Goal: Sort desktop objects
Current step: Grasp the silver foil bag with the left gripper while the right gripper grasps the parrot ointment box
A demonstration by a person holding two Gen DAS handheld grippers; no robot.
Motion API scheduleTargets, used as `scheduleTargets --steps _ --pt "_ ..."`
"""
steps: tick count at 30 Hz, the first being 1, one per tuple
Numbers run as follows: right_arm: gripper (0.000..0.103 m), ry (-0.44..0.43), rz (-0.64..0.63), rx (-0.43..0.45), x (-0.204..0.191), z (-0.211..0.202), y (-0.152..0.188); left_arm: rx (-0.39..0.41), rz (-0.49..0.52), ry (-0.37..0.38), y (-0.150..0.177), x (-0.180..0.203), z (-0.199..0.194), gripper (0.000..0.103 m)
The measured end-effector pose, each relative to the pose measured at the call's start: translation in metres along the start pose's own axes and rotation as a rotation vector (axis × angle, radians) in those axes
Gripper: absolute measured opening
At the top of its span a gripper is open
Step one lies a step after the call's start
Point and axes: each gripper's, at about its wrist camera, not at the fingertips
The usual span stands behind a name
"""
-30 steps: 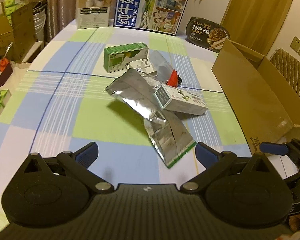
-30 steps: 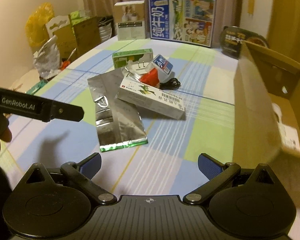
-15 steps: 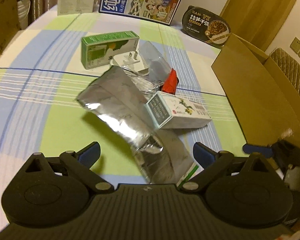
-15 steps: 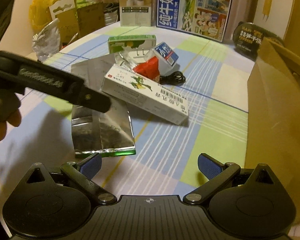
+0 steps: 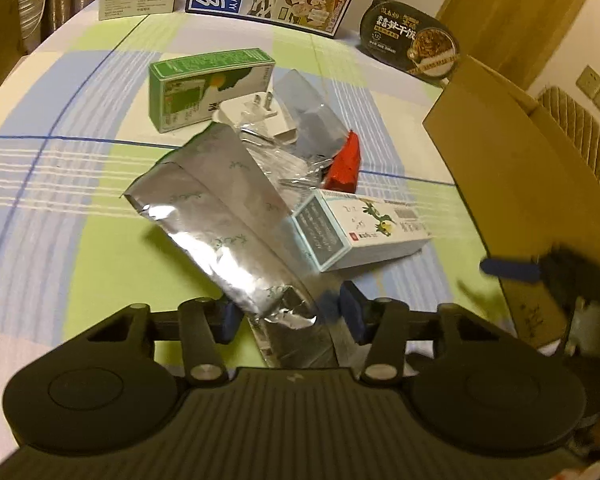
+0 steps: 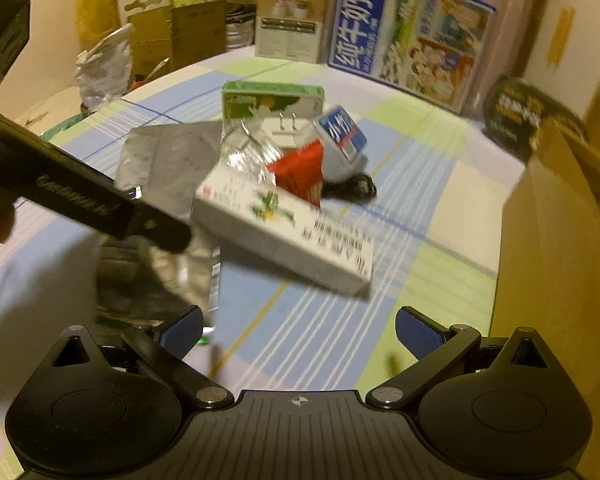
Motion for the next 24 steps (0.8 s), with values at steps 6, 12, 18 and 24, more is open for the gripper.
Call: scheduleTargets --steps 6,12,18,24 --pt "0.1 -0.011 -0.233 -0.027 -0.015 0.015 -0.028 -0.066 0.167 -0.063 -0.002 -0.014 -0.019 0.043" --pt "0.1 -0.057 -0.517 -0.12 -0.033 0.048 -0.047 -0.094 0.278 -0.114 0.0 -0.017 -0.028 0.054" --pt "0.097 -0.154 -0.496 -0.217 -0.021 0.081 -0.067 -0.078 0.261 -0.119 0.005 -0.022 -0.028 0.069" --pt "0.065 -0.184 -0.375 -0.269 -0.011 0.093 -0.08 -0.069 0.247 -0.115 0.004 -0.024 -0.029 0.069"
Point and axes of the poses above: each gripper's, at about its wrist camera, not at the fingertips, and z roughly the way its jaws point, x to its right, y to its underside, and after that the axes turned 3 degrees about -x, right-handed
